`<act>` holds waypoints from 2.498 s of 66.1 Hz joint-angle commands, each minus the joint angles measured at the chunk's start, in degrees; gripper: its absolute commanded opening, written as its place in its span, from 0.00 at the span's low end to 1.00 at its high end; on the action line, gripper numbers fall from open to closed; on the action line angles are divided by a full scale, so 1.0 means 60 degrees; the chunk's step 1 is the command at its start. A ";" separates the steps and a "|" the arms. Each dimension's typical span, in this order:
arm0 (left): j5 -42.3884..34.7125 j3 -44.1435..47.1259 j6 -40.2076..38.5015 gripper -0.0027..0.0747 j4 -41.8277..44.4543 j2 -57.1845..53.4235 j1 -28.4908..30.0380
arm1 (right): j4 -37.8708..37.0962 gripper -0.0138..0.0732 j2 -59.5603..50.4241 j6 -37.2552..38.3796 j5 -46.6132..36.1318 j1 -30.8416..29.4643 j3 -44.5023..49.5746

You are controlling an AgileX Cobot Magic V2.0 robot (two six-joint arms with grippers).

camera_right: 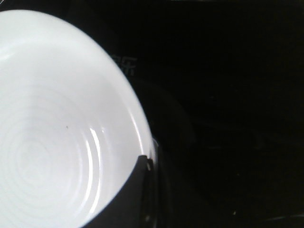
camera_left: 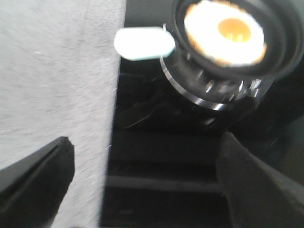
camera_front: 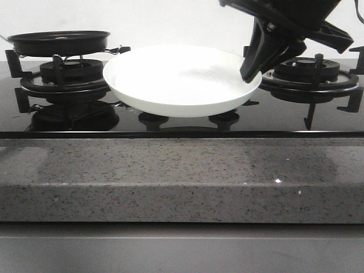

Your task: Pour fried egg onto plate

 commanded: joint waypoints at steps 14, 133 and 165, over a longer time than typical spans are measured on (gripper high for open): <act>0.0801 -0.0474 0.1994 0.81 -0.5412 0.1413 0.1607 | -0.0046 0.08 -0.0334 -0.0041 -0.0211 -0.0002 -0.0238; 0.3447 -0.2166 0.2121 0.69 -0.9581 0.5994 0.1348 | -0.0046 0.08 -0.0334 -0.0041 -0.0220 -0.0002 -0.0238; 0.3447 -0.2166 0.1890 0.23 -0.9581 0.5994 0.1348 | -0.0046 0.08 -0.0334 -0.0041 -0.0220 -0.0002 -0.0238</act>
